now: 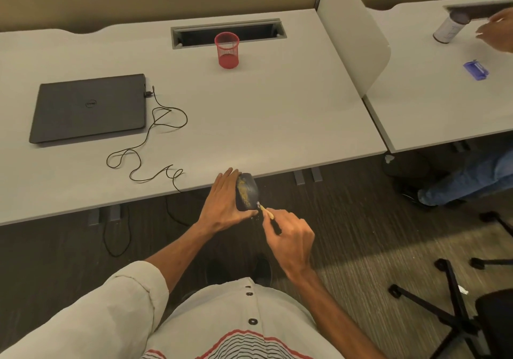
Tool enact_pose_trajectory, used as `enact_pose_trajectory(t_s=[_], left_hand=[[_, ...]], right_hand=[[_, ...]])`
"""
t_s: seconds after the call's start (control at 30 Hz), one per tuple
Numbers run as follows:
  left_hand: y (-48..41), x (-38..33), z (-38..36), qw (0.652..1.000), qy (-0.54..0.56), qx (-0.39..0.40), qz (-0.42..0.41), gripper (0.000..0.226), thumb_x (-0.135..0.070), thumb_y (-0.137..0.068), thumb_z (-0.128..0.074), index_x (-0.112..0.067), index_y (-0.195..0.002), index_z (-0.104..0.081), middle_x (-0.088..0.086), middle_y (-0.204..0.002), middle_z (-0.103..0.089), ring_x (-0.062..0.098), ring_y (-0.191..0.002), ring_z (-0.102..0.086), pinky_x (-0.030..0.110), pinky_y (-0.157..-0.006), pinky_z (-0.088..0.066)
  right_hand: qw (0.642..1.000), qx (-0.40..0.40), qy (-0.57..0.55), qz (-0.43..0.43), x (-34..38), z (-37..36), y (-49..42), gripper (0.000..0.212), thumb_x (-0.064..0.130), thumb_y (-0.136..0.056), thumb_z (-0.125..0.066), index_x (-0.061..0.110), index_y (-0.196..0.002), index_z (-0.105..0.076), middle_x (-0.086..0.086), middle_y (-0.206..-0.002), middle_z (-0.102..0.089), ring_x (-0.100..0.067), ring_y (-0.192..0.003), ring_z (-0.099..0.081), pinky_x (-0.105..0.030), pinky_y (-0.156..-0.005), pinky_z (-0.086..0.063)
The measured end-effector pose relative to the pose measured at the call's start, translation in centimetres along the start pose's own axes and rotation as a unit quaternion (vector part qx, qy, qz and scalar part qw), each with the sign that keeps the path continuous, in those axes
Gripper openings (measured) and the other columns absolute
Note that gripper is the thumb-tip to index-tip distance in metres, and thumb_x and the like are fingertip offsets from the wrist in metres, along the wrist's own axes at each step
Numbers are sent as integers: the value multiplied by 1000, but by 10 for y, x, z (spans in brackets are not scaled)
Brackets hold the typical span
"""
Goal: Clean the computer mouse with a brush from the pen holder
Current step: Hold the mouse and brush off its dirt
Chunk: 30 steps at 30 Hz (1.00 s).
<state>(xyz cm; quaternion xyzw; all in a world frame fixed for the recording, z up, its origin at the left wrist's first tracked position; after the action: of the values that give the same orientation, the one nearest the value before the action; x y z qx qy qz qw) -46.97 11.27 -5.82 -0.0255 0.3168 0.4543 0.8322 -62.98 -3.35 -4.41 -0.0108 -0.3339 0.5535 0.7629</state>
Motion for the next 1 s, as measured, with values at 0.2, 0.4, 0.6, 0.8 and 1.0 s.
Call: enact_pose_trajectory(t_s=[0.2, 0.4, 0.6, 0.8, 1.0], left_hand=[[2, -2, -6, 999, 40, -7, -2, 127, -75, -81, -77, -17, -172, -9, 6, -182, -9, 23, -170, -4, 46, -140, -6], [2, 2, -9, 999, 52, 7, -1, 130, -72, -79, -81, -15, -172, -11, 7, -182, -9, 26, -170, -5, 48, -140, -7], [1, 3, -12, 998, 53, 23, 2, 135, -73, -75, -84, -16, -172, -10, 5, -182, -7, 26, -170, -1, 50, -140, -8], [0, 1, -12, 998, 45, 31, -6, 137, -75, -74, -83, -16, -173, -8, 5, -182, -4, 26, -170, 1, 50, -140, -6], [-1, 0, -8, 1000, 20, 8, -15, 130, -76, -81, -78, -15, -172, -7, 6, -182, -7, 23, -170, -3, 48, -140, -6]], right_hand=[[1000, 9, -18, -5, 15, -8, 1, 15, 20, -89, -91, 15, -101, -85, 5, -84, -81, -8, -66, -71, -26, -54, -53], [999, 25, -39, -17, 19, -13, 3, 14, 22, -92, -88, 16, -105, -85, 6, -87, -82, -7, -69, -74, -26, -58, -57], [998, 34, -57, -20, 23, -16, 7, 16, 24, -92, -87, 17, -107, -85, 5, -90, -83, -7, -74, -76, -26, -61, -60], [999, 16, -49, -11, 19, -9, 7, 15, 28, -95, -83, 19, -107, -84, 7, -91, -83, -4, -73, -73, -23, -58, -53], [1000, -11, 27, 11, 4, 2, 3, 14, 26, -97, -81, 17, -108, -83, 6, -89, -81, -6, -68, -69, -26, -55, -41]])
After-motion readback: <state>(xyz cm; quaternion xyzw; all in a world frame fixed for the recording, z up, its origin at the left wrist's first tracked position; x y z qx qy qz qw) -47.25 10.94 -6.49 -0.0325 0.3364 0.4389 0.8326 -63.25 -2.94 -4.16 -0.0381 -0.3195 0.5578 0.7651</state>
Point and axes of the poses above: each hand's wrist, its own y-axis away from the middle knuckle, its own z-axis out of the back of the hand, x = y × z, the point moved 1 cm from there along -y, towards the middle knuckle
